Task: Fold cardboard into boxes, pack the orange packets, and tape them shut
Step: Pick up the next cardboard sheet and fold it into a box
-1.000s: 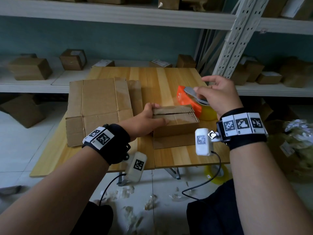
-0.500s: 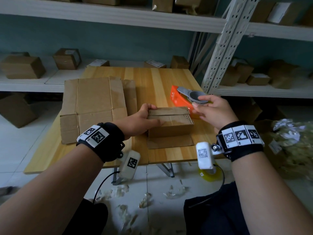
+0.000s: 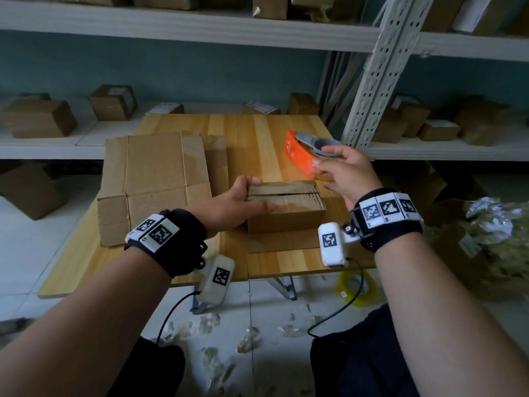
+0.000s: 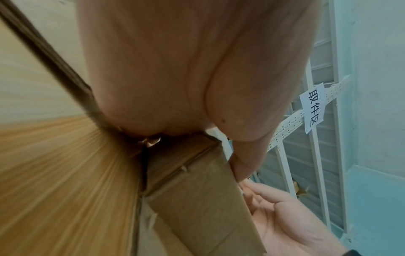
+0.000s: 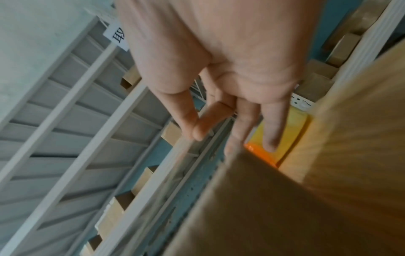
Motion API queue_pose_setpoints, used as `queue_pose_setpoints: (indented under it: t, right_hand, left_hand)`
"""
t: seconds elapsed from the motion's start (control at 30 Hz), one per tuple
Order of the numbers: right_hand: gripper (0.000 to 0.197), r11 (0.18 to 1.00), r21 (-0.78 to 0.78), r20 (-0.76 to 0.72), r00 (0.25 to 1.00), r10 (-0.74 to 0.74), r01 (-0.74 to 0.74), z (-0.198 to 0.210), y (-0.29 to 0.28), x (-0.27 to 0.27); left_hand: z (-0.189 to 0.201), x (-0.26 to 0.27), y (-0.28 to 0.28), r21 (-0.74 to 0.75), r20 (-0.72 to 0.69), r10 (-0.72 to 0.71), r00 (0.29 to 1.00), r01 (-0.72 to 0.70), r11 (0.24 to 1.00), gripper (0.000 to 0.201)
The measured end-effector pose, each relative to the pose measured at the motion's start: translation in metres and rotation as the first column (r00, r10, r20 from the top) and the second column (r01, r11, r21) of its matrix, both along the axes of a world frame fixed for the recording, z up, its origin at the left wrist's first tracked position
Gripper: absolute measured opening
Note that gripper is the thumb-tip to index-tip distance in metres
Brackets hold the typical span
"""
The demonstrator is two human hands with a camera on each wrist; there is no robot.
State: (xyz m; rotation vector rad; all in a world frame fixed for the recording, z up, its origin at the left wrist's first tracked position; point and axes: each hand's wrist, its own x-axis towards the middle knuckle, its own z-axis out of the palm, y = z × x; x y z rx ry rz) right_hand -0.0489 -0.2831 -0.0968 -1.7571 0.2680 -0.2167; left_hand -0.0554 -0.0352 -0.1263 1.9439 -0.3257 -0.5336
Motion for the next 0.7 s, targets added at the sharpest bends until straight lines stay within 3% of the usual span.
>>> queue_pose_setpoints:
  t: [0.17,0.43,0.57,0.7]
  right_hand:
    - [0.042,0.995,0.093,-0.018,0.999,0.027,-0.026,0.009,-0.007,-0.018]
    - [0.047,0.972,0.203,0.188,0.979,0.079,-0.117,0.057,0.029,-0.045]
    - [0.043,0.978,0.144,0.256,0.961,0.109,-0.150,0.068,0.049,-0.051]
    - [0.044,0.999,-0.054,0.283,0.959,0.024,-0.009,0.064,0.039,-0.046]
  left_hand:
    - [-0.001,0.001,-0.001,0.000,0.016,0.011,1.000,-0.011,1.000,0.054]
    - [0.000,0.001,-0.003,-0.004,0.002,0.016,1.000,-0.016,1.000,0.058]
    - [0.000,0.000,-0.007,0.007,0.008,0.045,0.999,-0.045,0.999,0.062]
    - [-0.001,-0.001,-0.005,0.001,-0.004,0.030,1.000,-0.030,1.000,0.057]
